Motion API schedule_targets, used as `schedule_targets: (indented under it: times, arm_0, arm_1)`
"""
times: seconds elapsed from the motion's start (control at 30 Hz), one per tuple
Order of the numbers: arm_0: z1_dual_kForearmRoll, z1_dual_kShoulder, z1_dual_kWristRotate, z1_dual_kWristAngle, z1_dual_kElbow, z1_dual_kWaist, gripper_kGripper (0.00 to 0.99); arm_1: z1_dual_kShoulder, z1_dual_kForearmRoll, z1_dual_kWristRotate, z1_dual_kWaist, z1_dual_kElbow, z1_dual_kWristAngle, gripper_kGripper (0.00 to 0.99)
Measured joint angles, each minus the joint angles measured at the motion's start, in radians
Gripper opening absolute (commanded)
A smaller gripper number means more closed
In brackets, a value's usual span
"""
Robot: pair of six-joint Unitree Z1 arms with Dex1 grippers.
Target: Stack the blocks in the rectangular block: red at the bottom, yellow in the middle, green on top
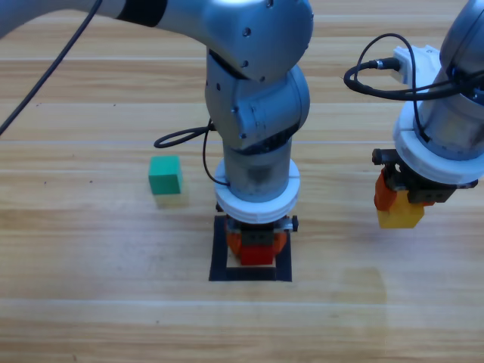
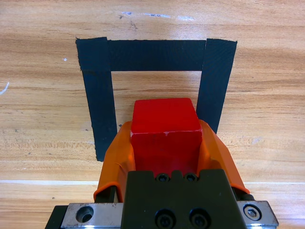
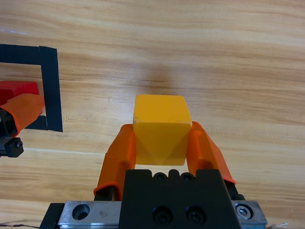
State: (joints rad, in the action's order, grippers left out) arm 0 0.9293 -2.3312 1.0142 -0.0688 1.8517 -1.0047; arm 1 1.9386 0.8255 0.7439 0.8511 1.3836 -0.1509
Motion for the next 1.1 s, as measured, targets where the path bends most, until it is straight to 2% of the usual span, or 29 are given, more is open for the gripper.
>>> schedule_targets:
  times: [0.07, 0.1, 0.13, 0.17, 0.8, 0.87, 1.0, 1.1]
  arm_0:
    - [0.000, 0.000, 0.000, 0.000, 0.000, 0.000, 0.495]
    - [0.000, 0.000, 0.000, 0.000, 0.000, 0.000, 0.692]
    - [0.000, 0.000, 0.000, 0.000, 0.000, 0.000, 0.962]
    - [-0.001, -0.001, 0.000, 0.000, 0.000, 0.000, 0.988]
    - [0.000, 0.000, 0.000, -0.019, 0.001, -0.001, 0.990]
    - [0.068, 0.000, 0.000, -0.035, 0.057, -0.001, 0.990]
    - [0.245, 0.030, -0.015, -0.091, 0.298, -0.001, 0.990]
    - [0.291, 0.131, -0.032, -0.135, 0.330, -0.001, 0.990]
  arm_1:
    - [0.000, 0.000, 0.000, 0.000, 0.000, 0.000, 0.000]
    - [0.000, 0.000, 0.000, 0.000, 0.000, 0.000, 0.000]
    - [0.000, 0.000, 0.000, 0.000, 0.000, 0.000, 0.000]
    - [0.000, 0.000, 0.000, 0.000, 0.000, 0.000, 0.000]
    - [0.000, -0.001, 0.000, 0.000, -0.001, 0.000, 0.000]
    - [0.000, -0.001, 0.000, 0.000, 0.004, 0.000, 0.000]
    - [0.003, 0.022, 0.000, 0.000, 0.030, -0.001, 0.000]
    - [0.004, 0.075, 0.000, 0.003, 0.091, -0.001, 0.000]
